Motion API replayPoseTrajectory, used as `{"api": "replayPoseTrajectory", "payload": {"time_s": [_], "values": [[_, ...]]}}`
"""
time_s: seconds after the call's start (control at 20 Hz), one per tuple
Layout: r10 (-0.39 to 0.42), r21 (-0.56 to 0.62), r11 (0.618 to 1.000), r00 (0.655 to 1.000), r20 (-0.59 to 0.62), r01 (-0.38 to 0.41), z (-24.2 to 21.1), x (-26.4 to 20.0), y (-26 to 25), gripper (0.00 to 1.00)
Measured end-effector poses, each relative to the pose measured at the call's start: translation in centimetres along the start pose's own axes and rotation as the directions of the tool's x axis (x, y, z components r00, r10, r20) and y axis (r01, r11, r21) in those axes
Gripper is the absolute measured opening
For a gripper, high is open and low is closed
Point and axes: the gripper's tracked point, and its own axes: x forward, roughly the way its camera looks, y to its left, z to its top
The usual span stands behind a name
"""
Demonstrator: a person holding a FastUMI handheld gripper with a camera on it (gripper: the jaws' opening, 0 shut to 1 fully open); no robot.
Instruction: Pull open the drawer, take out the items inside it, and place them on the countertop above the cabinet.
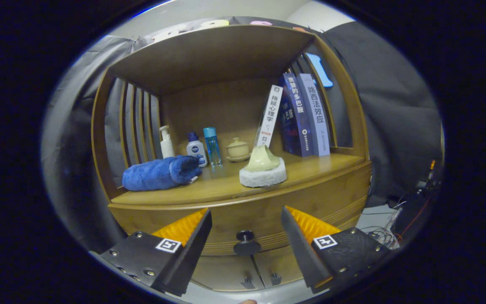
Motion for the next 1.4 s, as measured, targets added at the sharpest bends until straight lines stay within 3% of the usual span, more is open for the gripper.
{"api": "replayPoseTrajectory", "payload": {"time_s": [0.45,0.9,1.4], "values": [[-0.06,-0.063,0.996,0.994,0.088,0.066,5.3,-4.4,-0.7,0.98],[-0.032,-0.105,0.993,0.983,0.183,0.052,11.7,-10.2,-0.6,0.98],[-0.073,-0.183,0.975,0.962,0.264,0.125,15.5,-16.2,-4.2,0.96]]}}
